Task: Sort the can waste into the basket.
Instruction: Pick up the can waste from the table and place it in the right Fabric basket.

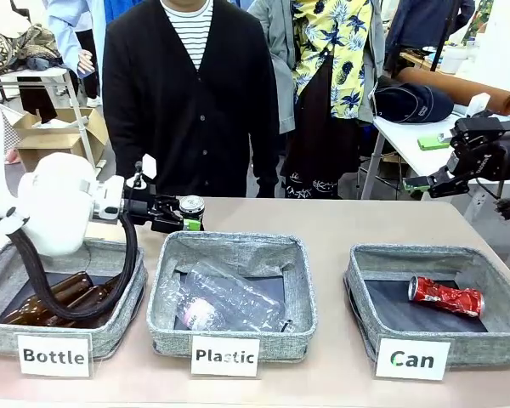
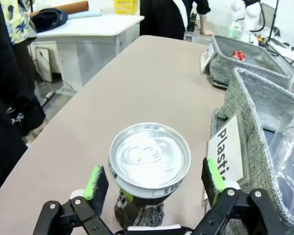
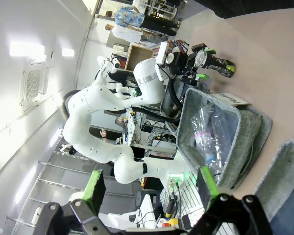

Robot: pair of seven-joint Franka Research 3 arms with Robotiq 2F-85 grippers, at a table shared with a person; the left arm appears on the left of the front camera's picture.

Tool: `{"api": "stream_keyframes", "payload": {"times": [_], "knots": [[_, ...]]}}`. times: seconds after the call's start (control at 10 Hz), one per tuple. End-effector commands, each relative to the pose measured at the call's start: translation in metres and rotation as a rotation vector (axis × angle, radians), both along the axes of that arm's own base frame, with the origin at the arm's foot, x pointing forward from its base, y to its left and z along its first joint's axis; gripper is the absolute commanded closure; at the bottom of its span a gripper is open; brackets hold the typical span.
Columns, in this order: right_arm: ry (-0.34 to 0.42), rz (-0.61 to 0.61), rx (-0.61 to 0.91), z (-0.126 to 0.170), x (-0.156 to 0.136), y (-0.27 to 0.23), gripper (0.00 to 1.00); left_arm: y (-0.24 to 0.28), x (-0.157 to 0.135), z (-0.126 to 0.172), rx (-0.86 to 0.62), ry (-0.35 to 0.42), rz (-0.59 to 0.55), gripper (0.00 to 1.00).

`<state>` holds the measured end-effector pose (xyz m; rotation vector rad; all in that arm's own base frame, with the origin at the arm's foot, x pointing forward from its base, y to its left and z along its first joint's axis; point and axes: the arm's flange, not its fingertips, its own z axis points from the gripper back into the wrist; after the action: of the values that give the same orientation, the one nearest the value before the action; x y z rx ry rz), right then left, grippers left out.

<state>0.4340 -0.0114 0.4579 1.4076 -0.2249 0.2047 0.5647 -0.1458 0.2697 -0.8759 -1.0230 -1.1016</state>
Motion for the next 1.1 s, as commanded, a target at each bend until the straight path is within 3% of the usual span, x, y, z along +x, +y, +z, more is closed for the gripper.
{"api": "stream_keyframes", "payload": {"times": [0.0, 0.2, 0.3, 0.6, 0.9, 1.0], "knots": [[-0.015, 0.004, 0.017, 0.003, 0.001, -0.001, 0.00, -0.007, 0.003, -0.006, -0.043, -0.025, -0.064, 0.28], [-0.015, 0.004, 0.017, 0.003, 0.001, -0.001, 0.00, -0.007, 0.003, -0.008, -0.043, -0.033, -0.075, 0.88], [-0.015, 0.004, 0.017, 0.003, 0.001, -0.001, 0.00, -0.007, 0.003, -0.008, -0.055, -0.036, -0.084, 1.00], [-0.015, 0.004, 0.017, 0.003, 0.001, -0.001, 0.00, 0.002, 0.002, 0.019, -0.100, -0.092, -0.080, 0.97], [-0.015, 0.004, 0.017, 0.003, 0.001, -0.001, 0.00, 0.027, -0.015, 0.100, -0.239, -0.211, -0.099, 1.00], [-0.015, 0.004, 0.017, 0.003, 0.001, -0.001, 0.00, 0.037, -0.029, 0.126, -0.262, -0.192, -0.115, 1.00]]}}
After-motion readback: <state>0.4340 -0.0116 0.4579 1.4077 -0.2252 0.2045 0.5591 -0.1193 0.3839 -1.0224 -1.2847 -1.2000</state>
